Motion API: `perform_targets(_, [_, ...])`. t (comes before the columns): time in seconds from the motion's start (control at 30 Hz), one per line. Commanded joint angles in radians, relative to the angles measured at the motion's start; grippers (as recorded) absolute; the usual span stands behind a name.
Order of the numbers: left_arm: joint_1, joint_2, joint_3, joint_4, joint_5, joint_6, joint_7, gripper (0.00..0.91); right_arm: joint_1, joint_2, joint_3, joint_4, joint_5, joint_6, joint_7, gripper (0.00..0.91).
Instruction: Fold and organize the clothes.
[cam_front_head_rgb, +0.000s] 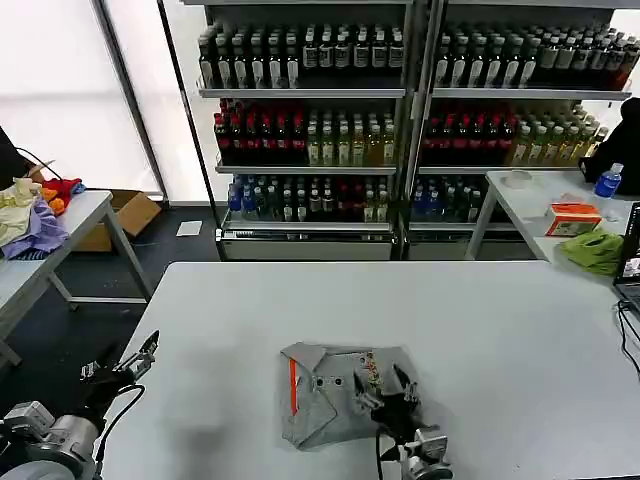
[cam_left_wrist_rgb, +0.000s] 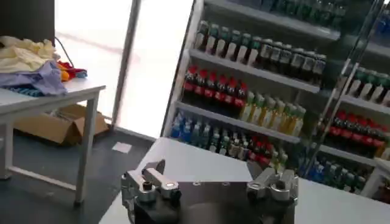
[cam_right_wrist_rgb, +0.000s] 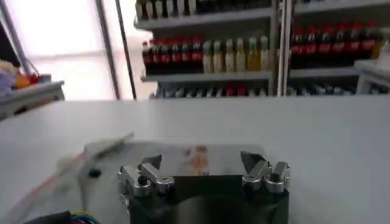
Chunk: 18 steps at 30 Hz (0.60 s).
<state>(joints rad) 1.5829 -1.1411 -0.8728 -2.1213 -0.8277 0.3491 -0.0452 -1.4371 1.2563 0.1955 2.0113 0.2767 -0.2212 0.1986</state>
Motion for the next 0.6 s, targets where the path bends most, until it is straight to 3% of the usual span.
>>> perform_targets(0.03, [0.001, -0.005, -0.007, -0.011, 0.002, 0.0, 0.006, 0.907, -0.012, -0.064, 0.33, 0.261, 0.089, 0.028, -0.094, 0.907])
perform_targets(0.2, [0.004, -0.005, -0.012, -0.017, 0.01, -0.005, 0.024, 0.907, -0.078, -0.056, 0.493, 0.248, 0.105, 0.044, -0.142, 0.907])
perform_targets(0.3, [0.003, -0.009, -0.018, -0.023, 0.011, -0.009, 0.039, 0.907, -0.113, -0.033, 0.567, 0.224, 0.163, 0.042, -0.186, 0.907])
perform_targets(0.43, [0.005, -0.001, -0.022, -0.023, 0.013, -0.015, 0.062, 0.907, -0.137, -0.016, 0.626, 0.205, 0.194, 0.044, -0.208, 0.907])
perform_targets(0.6, [0.05, -0.008, -0.019, -0.056, 0.105, -0.063, 0.074, 0.907, -0.226, 0.0, 0.714, 0.229, 0.312, 0.032, -0.214, 0.907])
